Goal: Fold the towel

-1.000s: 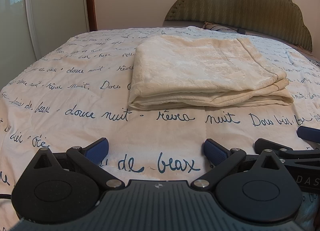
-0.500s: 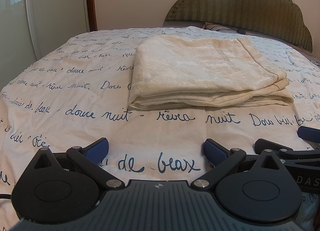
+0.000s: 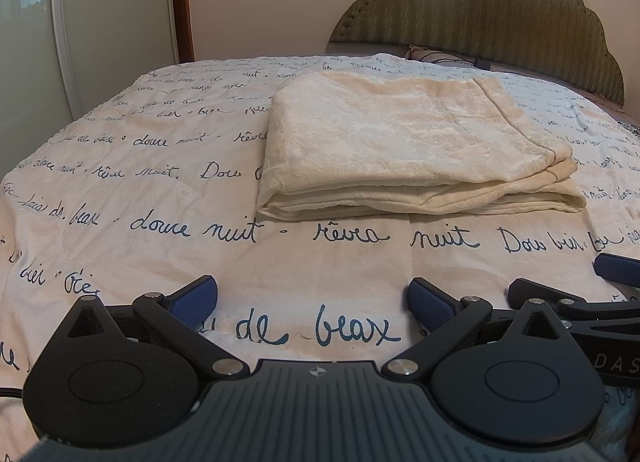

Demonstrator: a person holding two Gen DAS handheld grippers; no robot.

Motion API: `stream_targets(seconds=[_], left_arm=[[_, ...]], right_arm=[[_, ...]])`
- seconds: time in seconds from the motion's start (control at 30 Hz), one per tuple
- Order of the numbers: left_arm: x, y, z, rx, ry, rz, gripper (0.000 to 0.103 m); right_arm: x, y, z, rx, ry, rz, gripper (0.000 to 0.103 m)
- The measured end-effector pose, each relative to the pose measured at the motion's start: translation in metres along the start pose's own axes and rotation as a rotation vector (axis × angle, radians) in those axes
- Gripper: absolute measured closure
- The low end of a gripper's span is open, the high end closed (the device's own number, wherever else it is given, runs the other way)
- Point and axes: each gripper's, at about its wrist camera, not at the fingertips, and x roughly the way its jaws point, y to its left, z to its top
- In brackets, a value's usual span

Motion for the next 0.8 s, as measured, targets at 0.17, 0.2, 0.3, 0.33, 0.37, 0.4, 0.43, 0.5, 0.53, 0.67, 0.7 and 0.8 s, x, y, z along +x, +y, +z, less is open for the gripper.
stream_targets(seconds=[0.17, 0.2, 0.3, 0.33, 0.37, 0.4, 0.43, 0.5, 0.53, 0.67, 0.7, 0.8], left_arm=[[-0.0004, -0.0001, 0.0000, 0.001, -0.001, 0.002, 0.000], [-0.0006, -0.0004, -0.0001, 0.001, -0.001, 0.002, 0.000], [-0.0008, -0.0007, 0.0000, 0.004, -0.002, 0.005, 0.000], [-0.0009, -0.0007, -0.0001, 0.003, -0.002, 0.004, 0.000], [-0.0009, -0.0007, -0.0001, 0.003, -0.002, 0.005, 0.000], [-0.0008, -0.0007, -0.0001, 0.003, -0.002, 0.005, 0.000], [-0.0008, -0.0007, 0.0000, 0.003, -0.002, 0.005, 0.000], [-0.0008, -0.0006, -0.0001, 0.004, -0.002, 0.005, 0.000], [-0.0009, -0.0006, -0.0002, 0.004, -0.003, 0.005, 0.000], [-0.0010, -0.0010, -0.0002, 0.006, -0.003, 0.008, 0.000], [-0.0009, -0.0010, -0.0001, 0.006, -0.003, 0.009, 0.000], [-0.0007, -0.0010, 0.0003, 0.009, -0.005, 0.011, 0.000]], right_arm=[[0.0000, -0.0014, 0.0004, 0.001, 0.001, 0.003, 0.001], [0.0000, -0.0012, 0.0004, 0.001, 0.001, 0.003, 0.001], [0.0000, -0.0012, 0.0004, 0.001, 0.001, 0.003, 0.001], [0.0000, -0.0013, 0.0004, 0.001, 0.001, 0.003, 0.001], [0.0000, -0.0013, 0.0004, 0.001, 0.001, 0.003, 0.001], [0.0000, -0.0012, 0.0004, 0.001, 0.001, 0.003, 0.001], [0.0000, -0.0013, 0.0004, 0.001, 0.001, 0.003, 0.001], [0.0000, -0.0012, 0.0004, 0.001, 0.001, 0.003, 0.001], [0.0000, -0.0014, 0.0004, 0.001, 0.001, 0.003, 0.001], [-0.0001, -0.0014, 0.0004, 0.001, 0.001, 0.003, 0.001], [-0.0001, -0.0013, 0.0004, 0.001, 0.001, 0.003, 0.001], [-0.0001, -0.0013, 0.0005, 0.001, 0.001, 0.003, 0.001]])
